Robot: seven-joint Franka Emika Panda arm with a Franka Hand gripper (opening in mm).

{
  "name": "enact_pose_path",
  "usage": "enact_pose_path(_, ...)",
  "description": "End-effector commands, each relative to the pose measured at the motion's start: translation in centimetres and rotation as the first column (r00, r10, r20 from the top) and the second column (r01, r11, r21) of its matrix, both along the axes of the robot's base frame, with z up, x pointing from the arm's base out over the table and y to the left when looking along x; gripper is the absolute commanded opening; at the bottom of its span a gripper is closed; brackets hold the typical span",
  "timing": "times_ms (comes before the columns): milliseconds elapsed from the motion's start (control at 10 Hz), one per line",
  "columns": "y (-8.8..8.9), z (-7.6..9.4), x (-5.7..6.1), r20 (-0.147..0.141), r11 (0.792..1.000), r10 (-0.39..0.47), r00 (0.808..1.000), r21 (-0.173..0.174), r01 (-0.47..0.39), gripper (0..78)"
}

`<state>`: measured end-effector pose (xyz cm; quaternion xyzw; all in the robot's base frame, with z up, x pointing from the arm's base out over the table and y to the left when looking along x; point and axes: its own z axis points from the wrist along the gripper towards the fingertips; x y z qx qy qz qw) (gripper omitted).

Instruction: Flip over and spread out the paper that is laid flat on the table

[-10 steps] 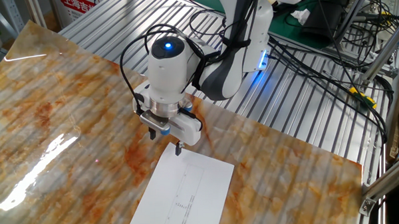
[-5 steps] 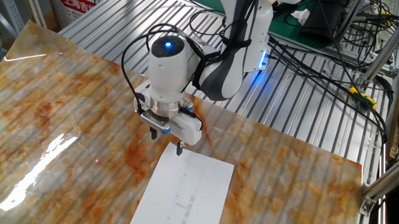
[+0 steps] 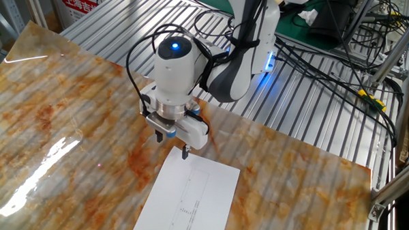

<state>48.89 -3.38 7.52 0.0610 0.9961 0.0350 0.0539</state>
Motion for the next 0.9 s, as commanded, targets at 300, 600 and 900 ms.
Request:
enact_pose_path(300, -0.02, 0.12, 0.11, -0.011, 0.999, -0.038, 0.999, 0.01, 0.038, 77.5)
enact_pose_path(600, -0.02, 0.12, 0.11, -0.031, 0.996, -0.083, 0.996, 0.038, 0.085, 77.5)
enact_pose_path(900, -0.06, -0.22, 0.03, -0.039, 0.996, -0.087, 0.995, 0.033, 0.088, 77.5)
